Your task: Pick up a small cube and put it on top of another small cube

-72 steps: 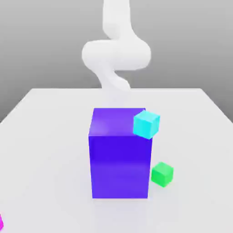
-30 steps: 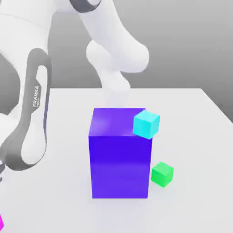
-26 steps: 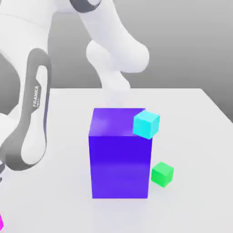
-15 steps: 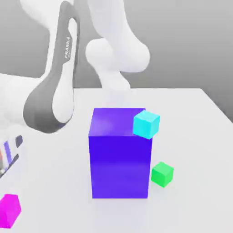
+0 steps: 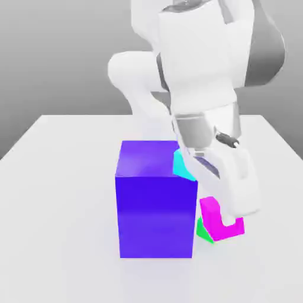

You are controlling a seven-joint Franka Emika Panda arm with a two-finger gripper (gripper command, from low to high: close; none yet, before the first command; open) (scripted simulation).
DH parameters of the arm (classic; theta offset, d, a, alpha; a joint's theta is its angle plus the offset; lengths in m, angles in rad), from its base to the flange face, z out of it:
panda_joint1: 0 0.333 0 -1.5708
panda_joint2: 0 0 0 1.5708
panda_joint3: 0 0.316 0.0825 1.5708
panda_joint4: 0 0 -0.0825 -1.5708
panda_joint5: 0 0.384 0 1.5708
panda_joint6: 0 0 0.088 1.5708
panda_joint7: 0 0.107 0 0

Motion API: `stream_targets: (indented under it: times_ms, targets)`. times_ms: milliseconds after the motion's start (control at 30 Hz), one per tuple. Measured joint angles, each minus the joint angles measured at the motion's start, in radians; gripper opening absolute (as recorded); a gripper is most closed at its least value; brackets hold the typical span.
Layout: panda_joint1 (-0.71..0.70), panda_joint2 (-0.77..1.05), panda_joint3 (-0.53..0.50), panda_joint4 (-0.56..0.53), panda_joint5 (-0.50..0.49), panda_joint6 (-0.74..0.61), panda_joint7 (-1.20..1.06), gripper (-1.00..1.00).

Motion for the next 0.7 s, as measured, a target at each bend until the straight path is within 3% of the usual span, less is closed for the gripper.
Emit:
stream_targets:
  times_ms: [267, 433, 700]
  targets:
    - [0.120, -0.182, 0.132, -0.283, 0.086, 0.047, 0.163, -1.00]
    - [0.041, -0.173, 0.233, -0.427, -0.050, 0.069, 0.349, -1.00]
    - [-0.148, 0.004, 0.341, -0.438, -0.373, 0.216, 0.583, -1.00]
